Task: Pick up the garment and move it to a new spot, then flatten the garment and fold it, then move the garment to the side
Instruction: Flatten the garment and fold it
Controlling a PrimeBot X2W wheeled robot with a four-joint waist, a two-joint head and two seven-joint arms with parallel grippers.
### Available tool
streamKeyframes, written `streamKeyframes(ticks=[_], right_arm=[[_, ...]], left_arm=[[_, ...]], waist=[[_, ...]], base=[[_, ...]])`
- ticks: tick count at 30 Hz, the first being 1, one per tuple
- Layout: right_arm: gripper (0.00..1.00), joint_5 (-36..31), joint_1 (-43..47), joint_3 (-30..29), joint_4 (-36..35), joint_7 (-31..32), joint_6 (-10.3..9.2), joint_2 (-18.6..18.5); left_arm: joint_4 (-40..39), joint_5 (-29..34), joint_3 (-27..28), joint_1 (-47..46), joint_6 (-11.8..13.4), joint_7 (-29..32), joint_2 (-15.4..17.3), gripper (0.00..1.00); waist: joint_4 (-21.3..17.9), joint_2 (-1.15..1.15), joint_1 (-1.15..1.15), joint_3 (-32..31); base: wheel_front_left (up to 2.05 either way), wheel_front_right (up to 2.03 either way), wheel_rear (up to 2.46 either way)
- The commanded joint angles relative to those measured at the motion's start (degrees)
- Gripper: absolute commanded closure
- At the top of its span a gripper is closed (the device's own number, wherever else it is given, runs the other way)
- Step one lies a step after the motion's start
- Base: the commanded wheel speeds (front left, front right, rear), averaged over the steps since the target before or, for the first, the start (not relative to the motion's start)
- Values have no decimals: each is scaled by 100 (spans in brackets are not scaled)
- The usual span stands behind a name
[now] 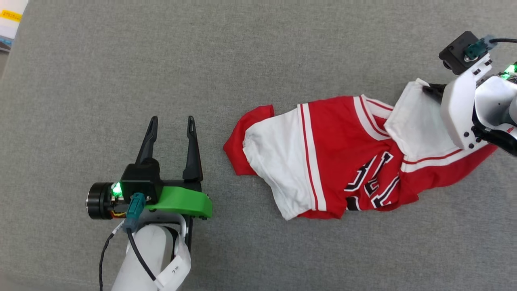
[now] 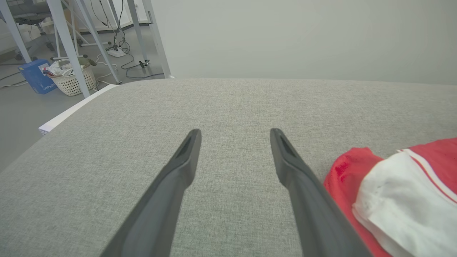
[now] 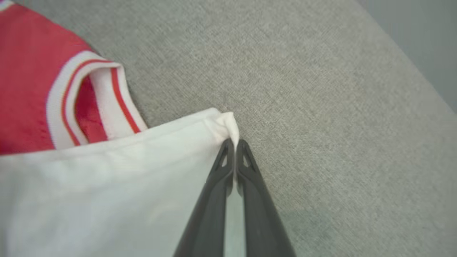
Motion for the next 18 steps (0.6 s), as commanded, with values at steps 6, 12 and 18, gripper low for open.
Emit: streamKeyframes(ticks=[6,12,18], right_arm=[[100,67,423,-275,-706,-1158,-3,-535],[100,-32,1328,-762,-1320,-1675,-3,-1096],[100,49,2769,-1473,-1620,-1797,-3,-1417]], left_arm=[[37,72,175,355,-2,-33,-13,0],[37,135,327,712,-53,-33,-13,0],[39,171,413,918,-91,-33,-13,0]], waist=[[-347,0,-1,-779],[-617,0,-1,-1146],[-809,0,-1,-1329]], base=[[0,0,0],[0,0,0],[0,0,0]])
